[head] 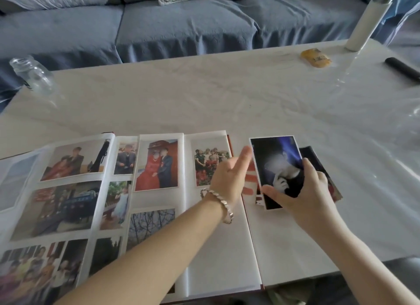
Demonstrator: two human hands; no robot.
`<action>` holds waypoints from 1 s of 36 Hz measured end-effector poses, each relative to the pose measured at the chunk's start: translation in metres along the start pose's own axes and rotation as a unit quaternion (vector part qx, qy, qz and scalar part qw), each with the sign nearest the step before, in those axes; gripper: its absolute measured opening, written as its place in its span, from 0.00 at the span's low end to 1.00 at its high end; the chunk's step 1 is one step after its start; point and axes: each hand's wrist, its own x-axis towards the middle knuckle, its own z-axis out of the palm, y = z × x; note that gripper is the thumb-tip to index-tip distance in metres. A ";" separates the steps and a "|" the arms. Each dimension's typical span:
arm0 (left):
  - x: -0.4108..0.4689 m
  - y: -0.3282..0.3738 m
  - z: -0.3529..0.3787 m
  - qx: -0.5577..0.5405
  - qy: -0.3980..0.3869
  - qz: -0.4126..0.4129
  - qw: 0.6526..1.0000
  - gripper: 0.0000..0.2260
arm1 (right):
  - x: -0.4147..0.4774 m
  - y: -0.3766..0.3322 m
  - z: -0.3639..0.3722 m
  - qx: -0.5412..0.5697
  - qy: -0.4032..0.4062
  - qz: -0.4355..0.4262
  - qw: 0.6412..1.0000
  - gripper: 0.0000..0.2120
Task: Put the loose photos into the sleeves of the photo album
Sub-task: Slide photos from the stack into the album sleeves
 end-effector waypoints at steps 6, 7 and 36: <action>-0.024 -0.021 -0.041 0.095 0.018 -0.020 0.995 0.06 | -0.009 -0.007 0.016 0.128 -0.018 -0.095 0.987 0.12; -0.027 -0.025 -0.049 0.106 0.031 -0.019 0.994 0.06 | -0.010 -0.009 0.017 0.152 -0.042 -0.101 0.982 0.10; -0.097 -0.052 -0.120 0.260 0.239 0.034 0.935 0.31 | -0.039 0.017 0.078 -0.194 -0.113 -0.255 0.941 0.27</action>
